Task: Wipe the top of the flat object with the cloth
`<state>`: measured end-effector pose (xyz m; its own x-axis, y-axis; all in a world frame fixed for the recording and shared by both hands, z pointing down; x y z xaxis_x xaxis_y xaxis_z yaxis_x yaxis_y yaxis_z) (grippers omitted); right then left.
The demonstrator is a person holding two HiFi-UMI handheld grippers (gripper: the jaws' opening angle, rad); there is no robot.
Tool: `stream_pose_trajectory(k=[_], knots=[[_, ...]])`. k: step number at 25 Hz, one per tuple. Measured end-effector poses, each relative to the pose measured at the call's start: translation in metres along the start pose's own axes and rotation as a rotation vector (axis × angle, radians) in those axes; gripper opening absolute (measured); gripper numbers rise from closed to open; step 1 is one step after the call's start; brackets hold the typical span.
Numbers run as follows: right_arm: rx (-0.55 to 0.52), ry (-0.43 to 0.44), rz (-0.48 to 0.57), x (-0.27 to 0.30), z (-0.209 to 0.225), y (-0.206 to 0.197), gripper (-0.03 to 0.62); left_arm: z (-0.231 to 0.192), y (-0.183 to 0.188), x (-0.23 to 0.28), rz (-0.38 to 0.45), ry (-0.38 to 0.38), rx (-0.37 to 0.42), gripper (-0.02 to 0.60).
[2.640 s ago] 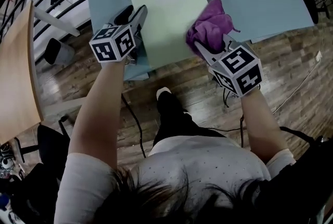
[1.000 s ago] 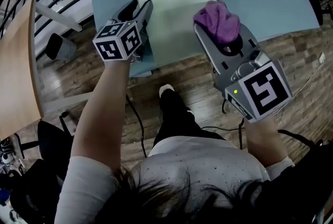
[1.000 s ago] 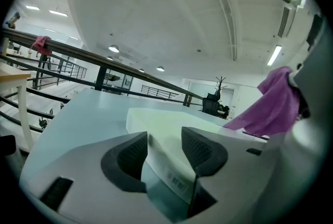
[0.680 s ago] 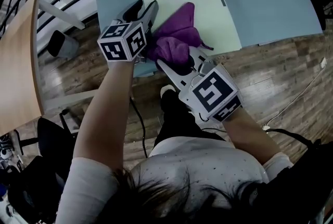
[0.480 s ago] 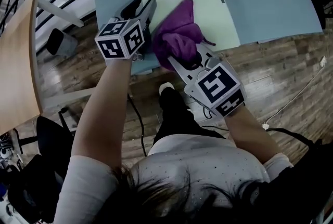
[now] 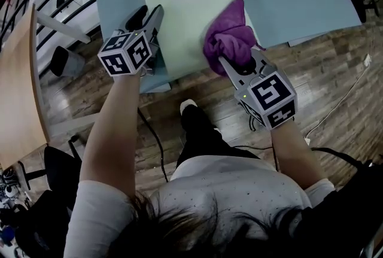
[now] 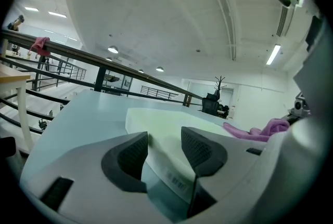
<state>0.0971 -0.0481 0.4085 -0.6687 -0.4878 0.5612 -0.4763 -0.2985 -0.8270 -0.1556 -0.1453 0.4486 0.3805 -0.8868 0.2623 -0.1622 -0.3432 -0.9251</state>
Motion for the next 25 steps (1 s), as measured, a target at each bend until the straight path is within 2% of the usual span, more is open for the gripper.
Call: stream_pose_trajectory(k=[10,20,25], knots=[[0.078,-0.132,0.001,-0.025,0.040,-0.021,0.008,-0.004,0.000,0.002,0.001,0.003,0.004,0.201],[0.117,-0.180,-0.016,-0.035,0.058,-0.030,0.008,-0.003,-0.002,0.001,0.003,-0.011,0.003,0.201],[0.192,-0.183,-0.030,-0.041,0.069,-0.031,0.008,0.000,0.000,0.002,0.004,-0.010,0.007,0.201]])
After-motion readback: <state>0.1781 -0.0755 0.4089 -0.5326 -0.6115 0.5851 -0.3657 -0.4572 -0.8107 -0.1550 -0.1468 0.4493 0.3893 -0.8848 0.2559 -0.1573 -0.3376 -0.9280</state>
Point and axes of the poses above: the fingertips, and each gripper's own axes: x forward along the fingers, z to its right, y out of its top, the point moved 8 cm from there along -x, backward along the fingers
